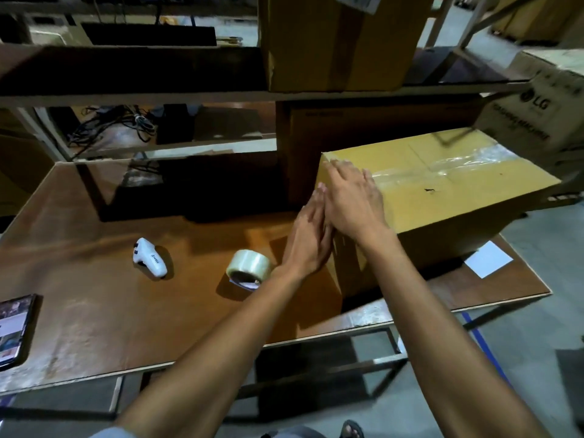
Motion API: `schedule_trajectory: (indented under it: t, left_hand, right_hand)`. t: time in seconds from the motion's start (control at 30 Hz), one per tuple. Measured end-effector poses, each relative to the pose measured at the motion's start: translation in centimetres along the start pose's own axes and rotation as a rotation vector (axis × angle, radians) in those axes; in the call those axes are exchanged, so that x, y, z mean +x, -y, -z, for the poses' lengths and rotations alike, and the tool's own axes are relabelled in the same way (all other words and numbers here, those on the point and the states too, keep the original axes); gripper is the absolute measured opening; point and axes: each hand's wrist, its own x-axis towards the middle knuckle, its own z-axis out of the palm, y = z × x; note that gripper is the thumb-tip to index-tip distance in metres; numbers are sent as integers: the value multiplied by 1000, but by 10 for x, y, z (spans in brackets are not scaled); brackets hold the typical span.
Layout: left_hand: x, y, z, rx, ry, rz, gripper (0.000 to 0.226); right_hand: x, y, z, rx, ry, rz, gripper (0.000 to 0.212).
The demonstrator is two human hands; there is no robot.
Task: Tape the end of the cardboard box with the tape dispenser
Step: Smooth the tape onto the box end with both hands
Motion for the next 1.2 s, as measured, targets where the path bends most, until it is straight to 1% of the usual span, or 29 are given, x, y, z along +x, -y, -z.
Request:
schedule_trajectory:
  t: [0.07,0.13,0.2,0.27,0.37,0.47,0.57,0.63,0.7,0.77,0.8,0.9,0.97,1.03,1.1,1.17,1.2]
  left_hand:
    - [3,-21,-14,-35,31,13,67]
    - [6,-34,-25,-78,45,34,68]
    - [6,-41,-36,-136,63,77,71]
    - [2,-43,-44,-208,46,133,80]
    - [-9,-40,-53,-271,29,222,88]
    - [-21,-32,-55,-243,88,306,97]
    - [-25,-28,-52,-194,109,313,103]
    - [-17,-32,-47,-175,73,293,97]
    - [-5,-41,-43,-164,32,229,82]
    - [1,-47,-45,-163,26,158,69]
    - [0,-47,-48,-172,34,137,67]
    - [-17,-31,-60,-179,85,173,71]
    - [-29,-14,-67,-114,150,240,72]
    - [-38,-2,-69,-63,185,269,73]
    - [-40,-1,-66,-62,162,244,78]
    - [-32,-12,-58,-82,87,213,83]
    - [-25,-20,-55,-91,45,202,81]
  right_hand:
    - [-3,-22,11,33,139,-56,57]
    - [-10,-43,17,86,236,-71,60]
    - [-16,-58,20,89,293,-68,61]
    - [-18,-63,20,68,324,-72,61]
    - [-18,-61,19,37,312,-95,61]
    - [-19,-59,16,30,281,-103,62]
    - [-20,-61,15,36,272,-112,63]
    - [-20,-61,15,38,269,-119,63]
    - [-20,-61,15,35,267,-122,62]
    - [-20,-60,16,33,273,-124,61]
    - [-20,-61,17,34,276,-123,60]
    - [-20,-61,16,35,278,-117,59]
    - [-19,-61,16,33,277,-115,58]
    - [-18,-61,15,36,273,-117,58]
    - [-18,-61,16,45,270,-118,57]
    - [-20,-60,17,47,267,-118,57]
    - [-20,-60,16,46,265,-119,57]
